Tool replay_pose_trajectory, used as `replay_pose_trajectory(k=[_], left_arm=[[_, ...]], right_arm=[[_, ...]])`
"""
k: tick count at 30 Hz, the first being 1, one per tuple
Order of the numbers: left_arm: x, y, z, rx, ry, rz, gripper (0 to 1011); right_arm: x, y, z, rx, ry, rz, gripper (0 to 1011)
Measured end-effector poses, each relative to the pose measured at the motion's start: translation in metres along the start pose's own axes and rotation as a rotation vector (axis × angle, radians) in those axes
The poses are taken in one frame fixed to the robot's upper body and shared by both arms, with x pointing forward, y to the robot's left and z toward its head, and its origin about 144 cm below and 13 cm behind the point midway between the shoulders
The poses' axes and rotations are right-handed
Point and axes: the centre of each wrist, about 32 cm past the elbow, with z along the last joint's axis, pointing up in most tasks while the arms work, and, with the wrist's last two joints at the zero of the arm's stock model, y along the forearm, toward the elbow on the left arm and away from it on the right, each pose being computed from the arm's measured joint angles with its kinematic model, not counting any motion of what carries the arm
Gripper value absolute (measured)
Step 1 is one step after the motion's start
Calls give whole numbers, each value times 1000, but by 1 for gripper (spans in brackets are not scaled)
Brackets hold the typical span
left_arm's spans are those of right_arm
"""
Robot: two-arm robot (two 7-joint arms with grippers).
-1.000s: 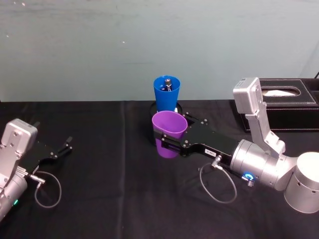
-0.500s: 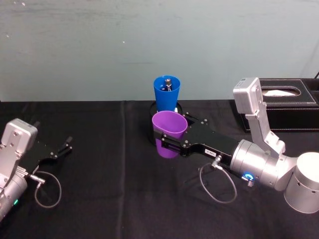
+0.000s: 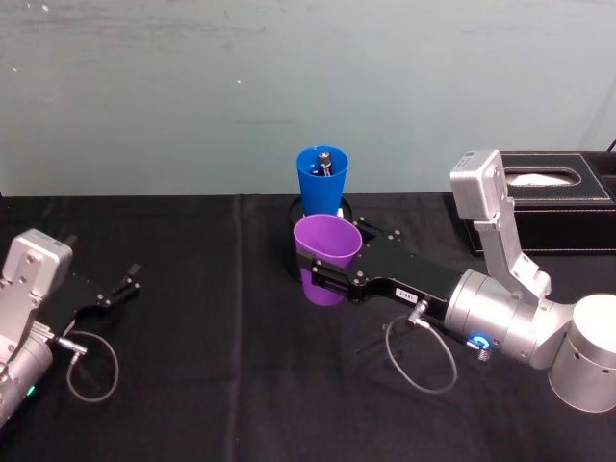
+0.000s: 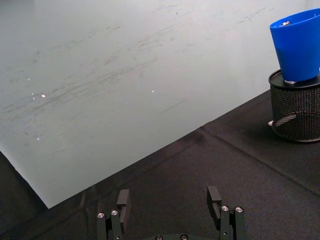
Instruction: Pick up one cup with a gripper and tap it against the other cup.
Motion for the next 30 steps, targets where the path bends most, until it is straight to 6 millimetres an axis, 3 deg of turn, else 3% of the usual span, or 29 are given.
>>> replay_pose_trajectory(k=[30], left_arm=[[0, 0, 0, 0, 0, 0, 1000]], right_arm=[[0, 0, 0, 0, 0, 0, 723]])
